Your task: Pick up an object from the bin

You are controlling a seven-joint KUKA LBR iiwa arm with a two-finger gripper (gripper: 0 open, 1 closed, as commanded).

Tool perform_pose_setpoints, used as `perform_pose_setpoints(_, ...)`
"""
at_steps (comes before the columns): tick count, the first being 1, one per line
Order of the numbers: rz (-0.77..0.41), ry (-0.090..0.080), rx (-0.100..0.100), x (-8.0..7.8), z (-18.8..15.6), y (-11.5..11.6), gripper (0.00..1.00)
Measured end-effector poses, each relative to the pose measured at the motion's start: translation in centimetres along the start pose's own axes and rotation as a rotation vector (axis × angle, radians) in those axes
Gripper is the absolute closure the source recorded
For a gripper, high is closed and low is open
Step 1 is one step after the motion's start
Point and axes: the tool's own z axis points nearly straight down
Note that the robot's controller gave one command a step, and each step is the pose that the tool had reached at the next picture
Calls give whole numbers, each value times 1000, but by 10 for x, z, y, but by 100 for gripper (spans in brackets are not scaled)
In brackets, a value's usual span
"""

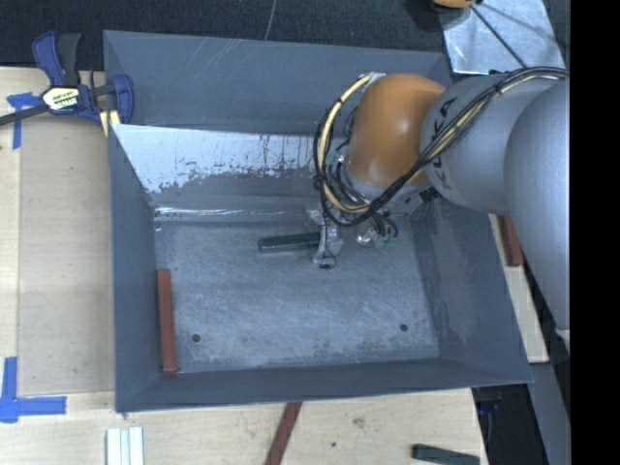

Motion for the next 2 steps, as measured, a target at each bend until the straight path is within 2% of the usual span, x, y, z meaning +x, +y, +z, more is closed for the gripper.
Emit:
perform_pose_setpoints(1,15,2,1,20,-153,-5,100)
perform_pose_setpoints(2,16,3,1,20,-152,-5,100)
